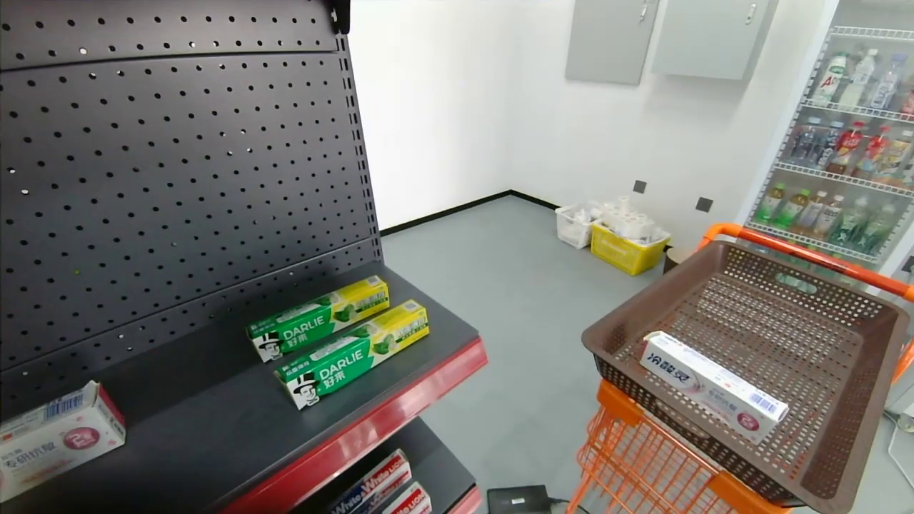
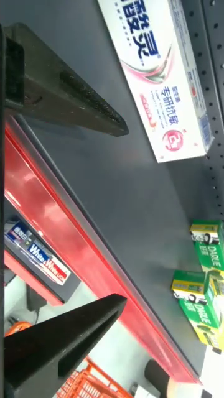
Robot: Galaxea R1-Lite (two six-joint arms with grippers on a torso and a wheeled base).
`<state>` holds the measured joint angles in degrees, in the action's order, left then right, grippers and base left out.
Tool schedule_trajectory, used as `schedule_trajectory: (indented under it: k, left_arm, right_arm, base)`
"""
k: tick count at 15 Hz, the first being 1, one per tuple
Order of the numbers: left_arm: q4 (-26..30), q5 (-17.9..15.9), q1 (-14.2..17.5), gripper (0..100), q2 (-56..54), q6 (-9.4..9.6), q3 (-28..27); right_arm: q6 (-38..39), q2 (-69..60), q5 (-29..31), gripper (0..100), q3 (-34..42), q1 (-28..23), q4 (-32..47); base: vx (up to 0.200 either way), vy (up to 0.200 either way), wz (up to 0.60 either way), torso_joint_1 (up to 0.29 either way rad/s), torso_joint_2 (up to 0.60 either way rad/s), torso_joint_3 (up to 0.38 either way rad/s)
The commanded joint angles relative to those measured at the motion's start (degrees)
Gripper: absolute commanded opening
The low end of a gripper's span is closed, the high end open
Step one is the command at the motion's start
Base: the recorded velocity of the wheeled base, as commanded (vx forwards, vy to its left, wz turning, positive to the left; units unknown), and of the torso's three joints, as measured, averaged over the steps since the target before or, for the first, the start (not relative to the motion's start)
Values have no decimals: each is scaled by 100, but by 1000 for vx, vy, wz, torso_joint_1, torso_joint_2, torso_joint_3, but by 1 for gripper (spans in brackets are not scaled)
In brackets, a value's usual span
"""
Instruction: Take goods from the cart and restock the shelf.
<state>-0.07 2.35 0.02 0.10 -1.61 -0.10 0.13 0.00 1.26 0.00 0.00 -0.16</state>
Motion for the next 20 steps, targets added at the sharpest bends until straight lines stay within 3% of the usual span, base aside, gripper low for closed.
schedule_trajectory:
  k: [1, 13, 14, 15, 16, 17, 20]
  left_arm:
    - [-1, 2, -2, 100, -1, 3, 1]
    - [-1, 2, 6, 100, -1, -6, 1]
    - [-1, 2, 6, 100, -1, 3, 1]
    - [-1, 2, -2, 100, -1, -6, 1]
    - [-1, 2, -2, 100, -1, -6, 1]
    - [-1, 2, -2, 100, -1, -6, 1]
    - [-1, 2, 6, 100, -1, -6, 1]
  right_arm:
    - [-5, 0, -3, 100, 0, 0, -2]
    - [-5, 0, -38, 100, -44, 0, -107]
    - [4, 35, -117, 100, -387, -9, -63]
    - [31, 1099, -222, 100, -2109, -53, 675]
    - [74, 1512, -196, 100, -2848, -79, 1229]
    - [145, 1670, -222, 100, -3129, -70, 1554]
    - [-216, 1793, 77, 100, -2971, -193, 2125]
  base:
    - [0, 0, 0, 0, 0, 0]
    - [0, 0, -100, 0, 0, 0]
    - [0, 0, 0, 0, 0, 0]
    - [0, 0, 0, 0, 0, 0]
    - [0, 0, 0, 0, 0, 0]
    - [0, 0, 0, 0, 0, 0]
    - [0, 0, 0, 0, 0, 0]
